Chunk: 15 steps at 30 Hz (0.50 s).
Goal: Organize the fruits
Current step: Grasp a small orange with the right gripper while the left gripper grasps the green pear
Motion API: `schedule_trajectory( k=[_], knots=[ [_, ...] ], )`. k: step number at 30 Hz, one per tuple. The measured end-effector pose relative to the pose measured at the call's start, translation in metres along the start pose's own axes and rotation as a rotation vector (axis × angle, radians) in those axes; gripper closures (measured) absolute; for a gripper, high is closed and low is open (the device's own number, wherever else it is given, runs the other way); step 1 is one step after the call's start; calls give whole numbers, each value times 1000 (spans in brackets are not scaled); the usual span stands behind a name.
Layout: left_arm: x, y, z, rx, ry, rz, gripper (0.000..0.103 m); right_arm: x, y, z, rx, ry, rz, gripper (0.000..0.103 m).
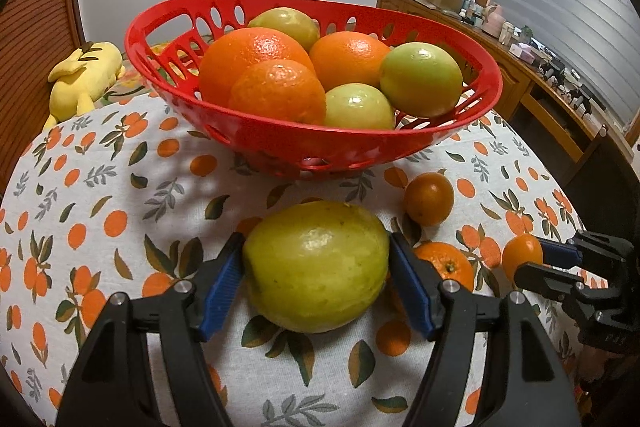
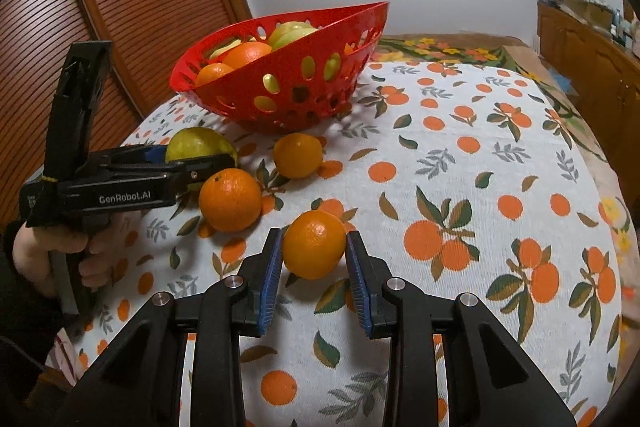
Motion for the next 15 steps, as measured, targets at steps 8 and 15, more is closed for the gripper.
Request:
schedule_trajectory(
  k=[8, 15],
  knots=[
    [-1, 3, 2, -4, 2, 18, 35, -3, 2, 1, 9, 23, 18, 72],
    [-5, 10, 7, -1, 16, 30, 36, -4, 1, -1, 8, 35, 24, 72]
  ],
)
Point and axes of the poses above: each gripper's, at about its wrist camera, not at the fingertips, and y roughly against the way its jaws point, x to its right, z to its underside, the point moved 4 cm from there along -y, roughly the way its jaws point
